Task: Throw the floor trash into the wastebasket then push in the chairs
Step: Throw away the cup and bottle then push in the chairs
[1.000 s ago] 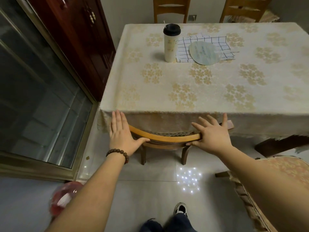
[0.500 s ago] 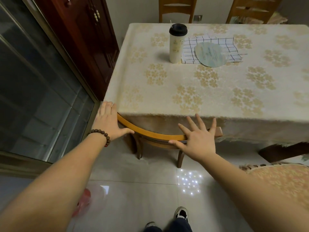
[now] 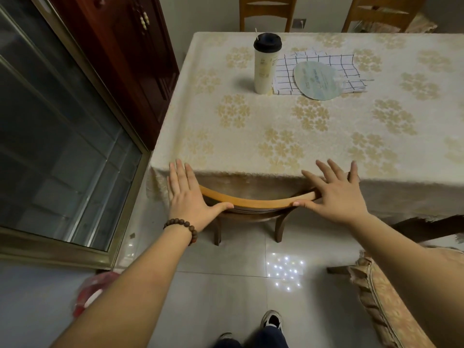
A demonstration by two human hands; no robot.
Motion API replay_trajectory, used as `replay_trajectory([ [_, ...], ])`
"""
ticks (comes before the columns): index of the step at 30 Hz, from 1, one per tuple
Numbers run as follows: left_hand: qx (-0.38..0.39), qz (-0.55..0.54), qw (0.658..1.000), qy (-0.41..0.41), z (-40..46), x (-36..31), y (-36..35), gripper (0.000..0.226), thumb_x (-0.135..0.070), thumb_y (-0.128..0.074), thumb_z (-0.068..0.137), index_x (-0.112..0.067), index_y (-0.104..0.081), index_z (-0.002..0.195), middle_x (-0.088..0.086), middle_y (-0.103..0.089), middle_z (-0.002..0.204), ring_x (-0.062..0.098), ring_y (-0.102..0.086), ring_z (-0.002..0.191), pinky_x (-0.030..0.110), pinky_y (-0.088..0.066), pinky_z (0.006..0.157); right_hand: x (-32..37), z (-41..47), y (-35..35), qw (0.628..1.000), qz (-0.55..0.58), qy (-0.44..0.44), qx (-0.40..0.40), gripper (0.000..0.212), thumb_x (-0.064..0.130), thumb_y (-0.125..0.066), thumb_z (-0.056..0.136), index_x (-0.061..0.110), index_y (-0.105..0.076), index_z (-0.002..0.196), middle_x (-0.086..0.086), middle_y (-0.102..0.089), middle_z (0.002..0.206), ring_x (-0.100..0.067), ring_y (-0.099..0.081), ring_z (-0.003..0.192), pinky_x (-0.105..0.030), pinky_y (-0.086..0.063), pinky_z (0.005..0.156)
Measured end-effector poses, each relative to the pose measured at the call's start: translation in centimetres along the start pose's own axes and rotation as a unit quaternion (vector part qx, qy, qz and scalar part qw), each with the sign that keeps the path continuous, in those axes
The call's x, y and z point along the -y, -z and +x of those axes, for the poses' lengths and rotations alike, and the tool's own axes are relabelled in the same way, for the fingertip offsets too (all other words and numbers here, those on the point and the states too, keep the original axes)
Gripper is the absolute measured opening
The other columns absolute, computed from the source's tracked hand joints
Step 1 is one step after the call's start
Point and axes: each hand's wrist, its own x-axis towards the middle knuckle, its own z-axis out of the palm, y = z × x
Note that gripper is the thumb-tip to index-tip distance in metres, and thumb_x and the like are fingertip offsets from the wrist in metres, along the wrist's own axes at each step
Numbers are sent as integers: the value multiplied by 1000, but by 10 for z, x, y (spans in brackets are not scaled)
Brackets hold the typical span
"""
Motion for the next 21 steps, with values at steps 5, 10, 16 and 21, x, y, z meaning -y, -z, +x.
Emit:
replay_trajectory([
  [5, 20, 5, 1000, -5, 19, 10, 8, 148, -101, -25, 42, -7, 12, 150, 12, 26, 156, 26, 32, 140, 47, 6, 118, 16, 1, 0, 1000, 3, -25, -15, 91, 88, -5, 72, 36, -47, 134, 2, -51, 138, -28, -38, 128, -58, -3, 113],
  [10, 39, 34, 998, -32, 42, 22, 16, 141, -101, -23, 44, -13, -3, 152, 11, 16, 158, 26, 27, 142, 52, 6, 117, 35, 5, -1, 998, -2, -65, -10, 94, 89, 0, 70, 38, -36, 141, 0, -38, 149, -29, -26, 138, -58, 7, 112],
  [16, 34, 95, 984, -147, 29, -13, 17, 119, -99, -19, 55, -31, -6, 152, 5, -1, 161, 28, 14, 146, 56, 13, 114, 58, 7, 8, 999, 21, 14, -32, 99, 91, -7, 70, 32, -21, 148, -8, -8, 159, -32, 8, 145, -64, 13, 109],
  [21, 33, 150, 975, -161, 27, -36, -8, 105, -94, -17, 64, -32, -28, 147, -1, -28, 155, 26, -14, 144, 54, -6, 115, 83, 23, -7, 999, -5, 47, -19, 93, 87, -9, 74, 31, -36, 143, -9, -20, 156, -34, -9, 145, -68, -3, 109],
])
